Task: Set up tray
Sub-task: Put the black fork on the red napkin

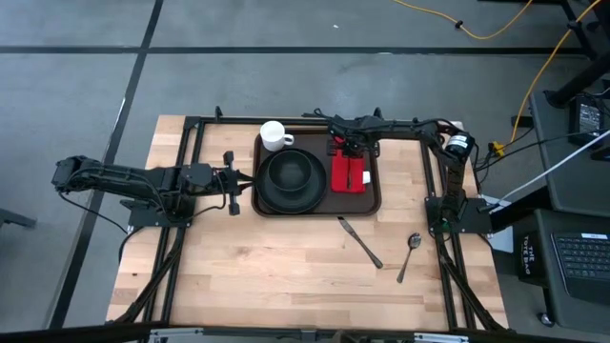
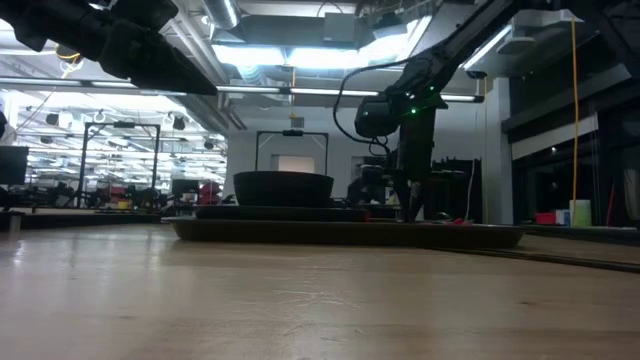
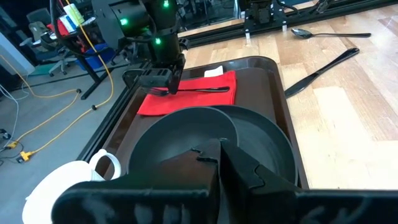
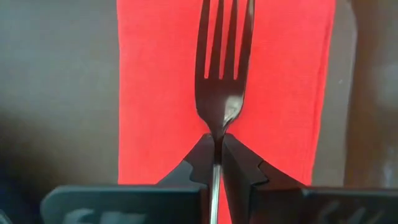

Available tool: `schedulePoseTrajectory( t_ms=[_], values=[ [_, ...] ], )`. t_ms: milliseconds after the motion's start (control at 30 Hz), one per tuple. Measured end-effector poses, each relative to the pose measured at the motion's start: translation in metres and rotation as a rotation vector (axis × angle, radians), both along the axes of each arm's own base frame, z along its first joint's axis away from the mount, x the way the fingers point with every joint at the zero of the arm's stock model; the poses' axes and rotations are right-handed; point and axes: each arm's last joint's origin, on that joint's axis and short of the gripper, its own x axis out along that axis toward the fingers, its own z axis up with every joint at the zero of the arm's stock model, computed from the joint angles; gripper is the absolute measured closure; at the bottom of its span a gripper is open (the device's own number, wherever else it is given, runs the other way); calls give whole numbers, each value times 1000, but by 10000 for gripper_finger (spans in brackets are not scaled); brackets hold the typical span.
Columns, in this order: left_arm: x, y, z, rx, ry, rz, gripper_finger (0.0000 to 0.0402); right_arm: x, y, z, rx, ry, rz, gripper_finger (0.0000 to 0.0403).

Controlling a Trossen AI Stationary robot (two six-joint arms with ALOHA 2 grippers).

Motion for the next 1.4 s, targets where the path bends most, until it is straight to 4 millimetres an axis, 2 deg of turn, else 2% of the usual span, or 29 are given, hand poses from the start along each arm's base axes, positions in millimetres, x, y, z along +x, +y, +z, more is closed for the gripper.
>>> schedulePoseTrajectory(
  t_ms=[1133,1400],
  values=[
    [0,0,0,0,3,0,398,-3,-5,2,34,-34,-13,377],
    [0,0,0,-1,4,0,400,-3,-5,2,32,-32,-11,364]
  ],
)
